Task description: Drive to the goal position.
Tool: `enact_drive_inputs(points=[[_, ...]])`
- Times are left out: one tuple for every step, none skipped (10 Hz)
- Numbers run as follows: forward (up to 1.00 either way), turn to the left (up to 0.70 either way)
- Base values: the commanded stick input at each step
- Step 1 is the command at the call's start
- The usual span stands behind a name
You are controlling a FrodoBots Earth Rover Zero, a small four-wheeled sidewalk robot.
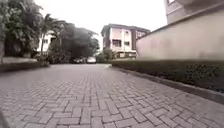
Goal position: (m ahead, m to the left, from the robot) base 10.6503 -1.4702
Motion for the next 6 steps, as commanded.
enact_drive_inputs(points=[[0.7,0.0],[0.7,0.0],[0.7,0.0],[0.7,0.31],[0.7,0.2],[0.7,0.09]])
